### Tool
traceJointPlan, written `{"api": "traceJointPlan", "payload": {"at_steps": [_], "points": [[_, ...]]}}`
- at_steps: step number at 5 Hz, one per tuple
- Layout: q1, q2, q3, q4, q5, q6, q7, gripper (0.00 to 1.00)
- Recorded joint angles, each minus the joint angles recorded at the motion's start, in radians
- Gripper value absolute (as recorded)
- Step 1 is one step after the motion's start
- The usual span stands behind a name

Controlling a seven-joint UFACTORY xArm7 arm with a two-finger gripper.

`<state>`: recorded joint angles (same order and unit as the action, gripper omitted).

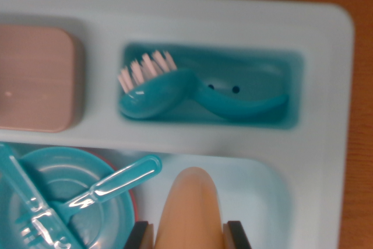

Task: Pick detergent from the sink

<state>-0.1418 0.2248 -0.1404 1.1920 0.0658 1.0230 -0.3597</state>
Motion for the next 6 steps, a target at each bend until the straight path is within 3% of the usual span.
{"api": "traceJointPlan", "payload": {"at_steps": [1,2,3,4,5,6], "points": [[0.0004,-0.015,-0.001,0.03,-0.0034,0.045,0.003,1.0],[0.0004,-0.015,-0.001,0.03,-0.0034,0.045,0.003,1.0],[0.0008,-0.03,-0.001,0.062,-0.007,0.092,0.006,1.0],[0.0008,-0.03,-0.001,0.062,-0.007,0.092,0.006,1.0],[0.0012,-0.045,-0.002,0.093,-0.0105,0.138,0.009,1.0],[0.0012,-0.045,-0.002,0.093,-0.0105,0.138,0.009,1.0]]}}
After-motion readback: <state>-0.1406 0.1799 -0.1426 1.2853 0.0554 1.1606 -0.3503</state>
